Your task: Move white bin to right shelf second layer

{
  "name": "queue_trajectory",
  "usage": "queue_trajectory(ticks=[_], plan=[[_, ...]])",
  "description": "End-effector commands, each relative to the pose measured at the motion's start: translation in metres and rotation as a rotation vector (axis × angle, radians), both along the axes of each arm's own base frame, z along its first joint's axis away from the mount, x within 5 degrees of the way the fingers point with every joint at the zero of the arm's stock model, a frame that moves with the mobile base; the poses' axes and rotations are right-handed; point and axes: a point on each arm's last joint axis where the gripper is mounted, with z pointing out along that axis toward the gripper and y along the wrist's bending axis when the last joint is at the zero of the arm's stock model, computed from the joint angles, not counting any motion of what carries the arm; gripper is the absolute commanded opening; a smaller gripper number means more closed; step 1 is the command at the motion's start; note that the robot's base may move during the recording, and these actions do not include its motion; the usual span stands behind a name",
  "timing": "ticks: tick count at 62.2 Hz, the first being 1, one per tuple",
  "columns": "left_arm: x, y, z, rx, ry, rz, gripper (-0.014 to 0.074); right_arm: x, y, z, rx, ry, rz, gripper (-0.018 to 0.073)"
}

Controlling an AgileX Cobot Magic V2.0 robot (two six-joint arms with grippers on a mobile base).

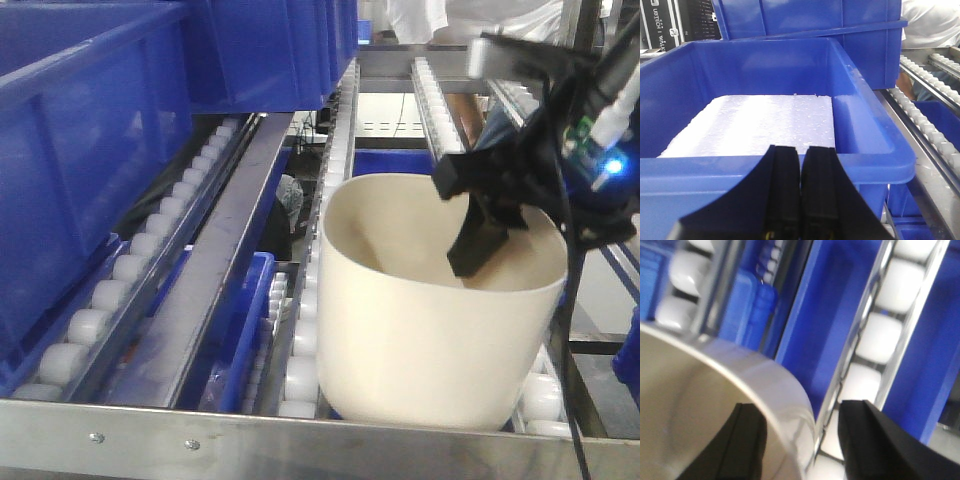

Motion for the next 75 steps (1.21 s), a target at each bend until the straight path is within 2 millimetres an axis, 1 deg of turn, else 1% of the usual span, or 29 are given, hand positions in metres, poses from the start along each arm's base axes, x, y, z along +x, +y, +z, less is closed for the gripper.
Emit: queue_trajectory(ticks=[1, 22, 31, 36, 47, 50, 55, 60, 63, 64, 67, 75], plan=[[0.000, 0.001, -0.003, -0.023, -0.064, 0.003, 0.0085, 0.003, 0.000, 0.030, 0.056, -0.145, -0.009, 0.0437], [0.000, 0.001, -0.003, -0.023, -0.064, 0.003, 0.0085, -0.008, -0.004, 0.055, 0.089, -0.222, -0.009, 0.0437], [0.000, 0.001, -0.003, -0.023, -0.064, 0.003, 0.0085, -0.015, -0.007, 0.069, 0.110, -0.269, -0.009, 0.0435], [0.000, 0.001, -0.003, -0.023, -0.064, 0.003, 0.0085, -0.021, -0.010, 0.079, 0.123, -0.299, -0.009, 0.0435], [0.000, 0.001, -0.003, -0.023, -0.064, 0.003, 0.0085, -0.040, -0.018, 0.109, 0.175, -0.421, -0.014, 0.0423], [0.000, 0.001, -0.003, -0.023, -0.064, 0.003, 0.0085, -0.047, -0.023, 0.117, 0.189, -0.456, -0.019, 0.0391], [0.000, 0.001, -0.003, -0.023, -0.064, 0.003, 0.0085, -0.060, -0.029, 0.129, 0.210, -0.506, -0.022, 0.0282], [0.000, 0.001, -0.003, -0.023, -0.064, 0.003, 0.0085, -0.072, -0.040, 0.136, 0.219, -0.545, -0.046, 0.0144], [0.000, 0.001, -0.003, -0.023, -0.064, 0.003, 0.0085, -0.080, -0.049, 0.138, 0.221, -0.573, -0.071, 0.0044], [0.000, 0.001, -0.003, -0.023, -0.064, 0.003, 0.0085, -0.082, -0.051, 0.138, 0.221, -0.580, -0.079, 0.0036], [0.000, 0.001, -0.003, -0.023, -0.064, 0.003, 0.0085, -0.092, -0.062, 0.139, 0.219, -0.607, -0.115, 0.0062], [0.000, 0.001, -0.003, -0.023, -0.064, 0.003, 0.0085, -0.118, -0.085, 0.133, 0.205, -0.669, -0.205, 0.0056]])
